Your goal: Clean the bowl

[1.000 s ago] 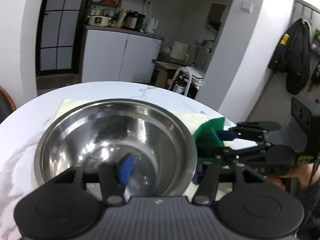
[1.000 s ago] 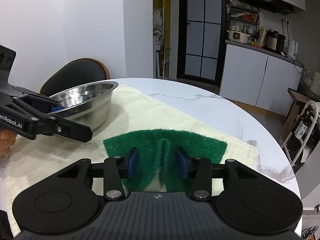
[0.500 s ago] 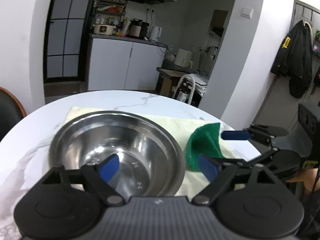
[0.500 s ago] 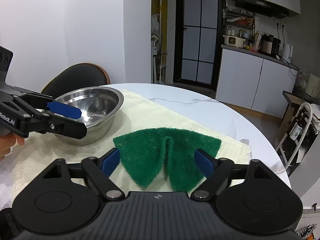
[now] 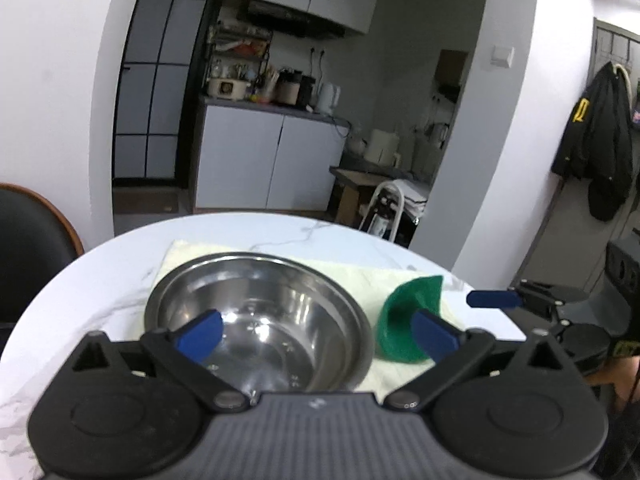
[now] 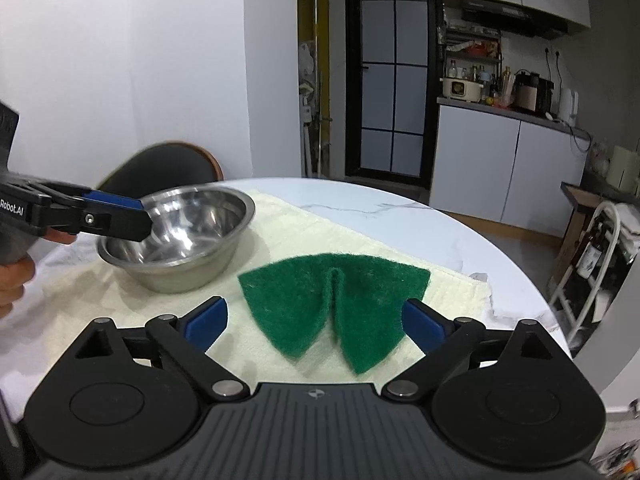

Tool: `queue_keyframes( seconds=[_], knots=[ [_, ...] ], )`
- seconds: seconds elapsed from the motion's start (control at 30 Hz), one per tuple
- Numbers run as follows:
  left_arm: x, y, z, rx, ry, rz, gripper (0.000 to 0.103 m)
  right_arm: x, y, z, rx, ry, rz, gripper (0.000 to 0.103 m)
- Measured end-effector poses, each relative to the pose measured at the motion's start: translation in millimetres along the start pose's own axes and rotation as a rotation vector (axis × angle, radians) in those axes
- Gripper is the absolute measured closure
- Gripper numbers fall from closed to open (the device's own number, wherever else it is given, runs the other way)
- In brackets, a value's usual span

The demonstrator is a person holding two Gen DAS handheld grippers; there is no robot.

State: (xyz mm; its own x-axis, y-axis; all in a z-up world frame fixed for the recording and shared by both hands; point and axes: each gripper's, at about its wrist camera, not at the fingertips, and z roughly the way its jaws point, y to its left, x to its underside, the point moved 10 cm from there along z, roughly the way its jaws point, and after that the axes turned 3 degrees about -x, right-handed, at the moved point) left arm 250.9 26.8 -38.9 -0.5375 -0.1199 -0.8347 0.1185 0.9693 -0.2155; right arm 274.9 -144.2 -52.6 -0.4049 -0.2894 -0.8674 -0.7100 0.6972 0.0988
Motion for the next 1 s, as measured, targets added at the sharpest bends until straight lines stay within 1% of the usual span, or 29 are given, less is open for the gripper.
queue_keyframes(
  seconds=[0.03, 0.13, 0.2, 0.3, 0.33, 0.43, 0.53, 0.6, 0.7, 0.77, 0.87, 1.0],
  knots=[
    [1.7, -1.4, -1.5, 0.006, 0.004, 0.007, 0.001, -0.3, 0.8, -2.5, -0.008, -0.006, 0.002, 0.0],
    [6.9, -4.2, -3.5, 0.009, 0.005, 0.03, 0.001, 0.5, 6.7, -3.9, -0.015, -0.004, -0.017, 0.0],
    [8.0, -5.2, -11.2, -0.005, -0.036, 0.05, 0.0, 0.5, 12.2, -2.9, -0.013, -0.002, -0.041, 0.0],
    [3.8, -5.6, -23.7, -0.022, -0.126, 0.047, 0.0, 0.5, 16.7, -1.9, 0.019, -0.002, -0.075, 0.0],
    [3.5, -5.9, -24.7, -0.021, -0.132, 0.043, 0.0, 0.5, 16.1, -1.7, 0.035, -0.001, -0.084, 0.0],
    [4.0, -6.1, -26.9, -0.028, -0.132, 0.043, 0.0, 3.2, 15.5, 0.0, 0.044, 0.013, -0.093, 0.0],
    [4.2, -3.0, -30.7, -0.058, -0.152, 0.039, 0.0, 6.0, 15.7, -0.9, 0.04, 0.026, -0.097, 0.0],
    [5.5, 1.5, -33.3, -0.079, -0.16, 0.015, 0.0, 7.6, 17.1, -1.8, 0.032, 0.03, -0.103, 0.0],
    [6.3, 5.4, -33.1, -0.071, -0.154, -0.008, 0.0, 11.7, 20.4, -2.3, 0.031, 0.043, -0.123, 0.0],
    [6.6, 4.9, -32.0, -0.07, -0.147, 0.014, 0.0, 14.6, 18.7, -3.5, 0.034, 0.05, -0.126, 0.0],
    [10.9, -1.4, -27.6, -0.049, -0.113, 0.043, 0.0, 17.8, 14.2, -5.6, 0.032, 0.056, -0.111, 0.0],
    [18.5, -7.9, -22.8, -0.043, -0.076, 0.088, 0.0, 19.4, 11.0, -8.4, -0.012, 0.057, -0.051, 0.0]
  ],
)
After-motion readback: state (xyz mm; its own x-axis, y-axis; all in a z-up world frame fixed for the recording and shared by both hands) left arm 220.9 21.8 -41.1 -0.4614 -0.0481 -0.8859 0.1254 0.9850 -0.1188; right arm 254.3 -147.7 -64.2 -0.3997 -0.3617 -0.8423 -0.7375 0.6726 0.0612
